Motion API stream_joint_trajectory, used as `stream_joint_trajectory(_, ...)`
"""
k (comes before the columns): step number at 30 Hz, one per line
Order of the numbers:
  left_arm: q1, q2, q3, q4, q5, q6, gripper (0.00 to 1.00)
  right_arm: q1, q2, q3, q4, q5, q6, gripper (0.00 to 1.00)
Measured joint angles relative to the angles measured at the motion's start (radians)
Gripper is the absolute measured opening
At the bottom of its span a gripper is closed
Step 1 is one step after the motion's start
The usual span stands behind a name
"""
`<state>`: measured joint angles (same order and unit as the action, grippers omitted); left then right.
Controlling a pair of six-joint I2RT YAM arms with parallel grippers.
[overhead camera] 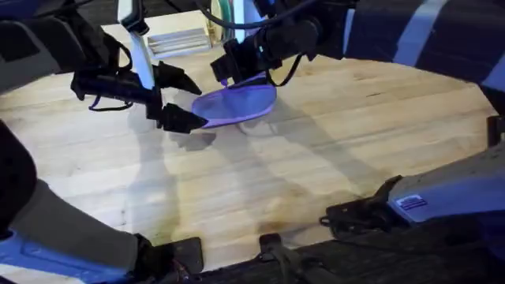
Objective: Unzip the bag, pick up the pens from the table one at a time and place them inside, then zip the bag closed.
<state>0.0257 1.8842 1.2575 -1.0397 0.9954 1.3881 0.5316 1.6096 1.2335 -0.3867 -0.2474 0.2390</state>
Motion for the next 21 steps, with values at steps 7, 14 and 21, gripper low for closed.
stream_joint_trajectory(7,0.0,0.002,0.0,0.016,0.004,0.011,0.993,0.0,0.0,0.0,0.002,0.0,0.0,0.03)
stream_joint_trajectory(14,0.0,0.002,0.0,0.023,0.002,0.012,0.424,0.0,0.0,0.0,0.004,0.0,0.0,0.03)
stream_joint_trajectory(21,0.0,0.001,0.0,0.031,-0.007,0.019,0.045,-0.012,0.0,0.0,0.005,-0.001,0.0,0.03)
